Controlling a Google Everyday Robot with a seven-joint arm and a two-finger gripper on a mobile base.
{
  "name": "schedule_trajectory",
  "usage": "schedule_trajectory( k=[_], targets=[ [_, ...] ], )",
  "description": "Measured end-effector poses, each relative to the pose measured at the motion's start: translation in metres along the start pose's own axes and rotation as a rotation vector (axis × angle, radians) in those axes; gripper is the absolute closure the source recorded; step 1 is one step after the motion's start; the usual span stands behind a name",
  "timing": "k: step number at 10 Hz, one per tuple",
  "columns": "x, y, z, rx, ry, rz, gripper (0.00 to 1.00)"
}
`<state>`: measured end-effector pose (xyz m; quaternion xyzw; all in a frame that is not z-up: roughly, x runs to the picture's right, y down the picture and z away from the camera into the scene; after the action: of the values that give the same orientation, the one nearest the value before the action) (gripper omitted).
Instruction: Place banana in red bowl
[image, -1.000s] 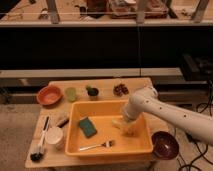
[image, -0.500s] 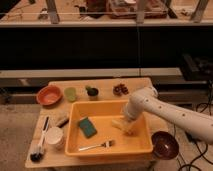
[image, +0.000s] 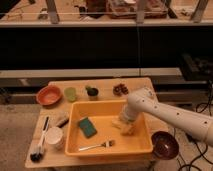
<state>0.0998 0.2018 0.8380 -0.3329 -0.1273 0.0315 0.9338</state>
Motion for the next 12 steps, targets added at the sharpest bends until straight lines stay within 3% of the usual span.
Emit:
schedule_trajectory(
  k=[4, 6, 10, 12],
  targets=[
    [0.000, 0.002, 0.000, 0.029, -0.029, 0.011, 0.96],
    [0.001, 0.002, -0.009, 0.076, -0.058, 0.019, 1.00],
    [-0.011, 0.001, -0.079, 0.173, -0.104, -0.027, 1.00],
    [-0.028, -0.003, -0.129, 0.214, -0.122, -0.085, 1.00]
  ],
)
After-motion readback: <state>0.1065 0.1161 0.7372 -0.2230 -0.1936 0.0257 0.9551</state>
